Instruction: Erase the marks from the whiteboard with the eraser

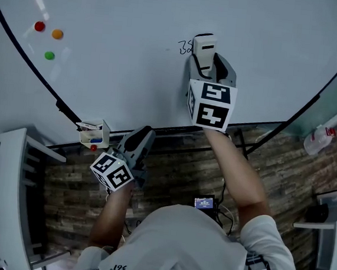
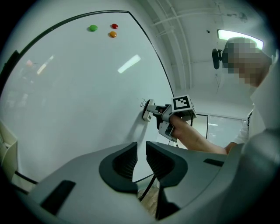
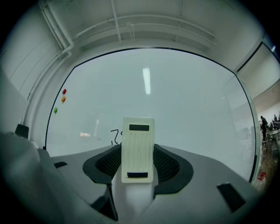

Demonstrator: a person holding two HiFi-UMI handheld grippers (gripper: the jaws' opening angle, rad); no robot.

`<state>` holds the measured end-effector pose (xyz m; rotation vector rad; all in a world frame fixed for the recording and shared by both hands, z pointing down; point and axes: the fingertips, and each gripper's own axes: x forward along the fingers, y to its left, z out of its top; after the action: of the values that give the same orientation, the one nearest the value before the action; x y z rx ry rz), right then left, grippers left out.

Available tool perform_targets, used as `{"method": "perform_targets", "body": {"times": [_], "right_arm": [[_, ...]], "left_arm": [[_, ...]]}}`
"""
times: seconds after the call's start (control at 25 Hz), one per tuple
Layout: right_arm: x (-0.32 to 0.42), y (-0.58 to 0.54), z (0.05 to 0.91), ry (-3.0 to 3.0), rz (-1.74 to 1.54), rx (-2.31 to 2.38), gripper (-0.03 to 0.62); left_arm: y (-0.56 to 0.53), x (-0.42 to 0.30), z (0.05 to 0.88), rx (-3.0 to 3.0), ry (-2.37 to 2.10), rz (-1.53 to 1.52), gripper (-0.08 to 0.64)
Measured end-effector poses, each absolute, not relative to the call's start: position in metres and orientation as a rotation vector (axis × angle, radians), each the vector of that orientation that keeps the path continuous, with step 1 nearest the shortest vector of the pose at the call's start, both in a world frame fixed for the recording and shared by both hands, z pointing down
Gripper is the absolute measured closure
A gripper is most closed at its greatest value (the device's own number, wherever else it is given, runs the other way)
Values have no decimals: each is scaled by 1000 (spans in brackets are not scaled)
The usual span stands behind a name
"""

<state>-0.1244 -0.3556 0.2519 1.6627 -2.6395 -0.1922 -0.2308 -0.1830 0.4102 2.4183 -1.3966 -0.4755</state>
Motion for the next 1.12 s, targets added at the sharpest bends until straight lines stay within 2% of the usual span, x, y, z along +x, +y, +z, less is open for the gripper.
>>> {"method": "perform_targets", "body": {"times": [0.64,1.12], "right_arm": [[-177,-335,256,-2692,-213,1505,344],[-240,-310,262,-2789,-236,1141,344]], "left_arm": [[-183,-217,412,2421,-1368,-469,508],[-172,-221,414,2373,-1454,-481,508]]}}
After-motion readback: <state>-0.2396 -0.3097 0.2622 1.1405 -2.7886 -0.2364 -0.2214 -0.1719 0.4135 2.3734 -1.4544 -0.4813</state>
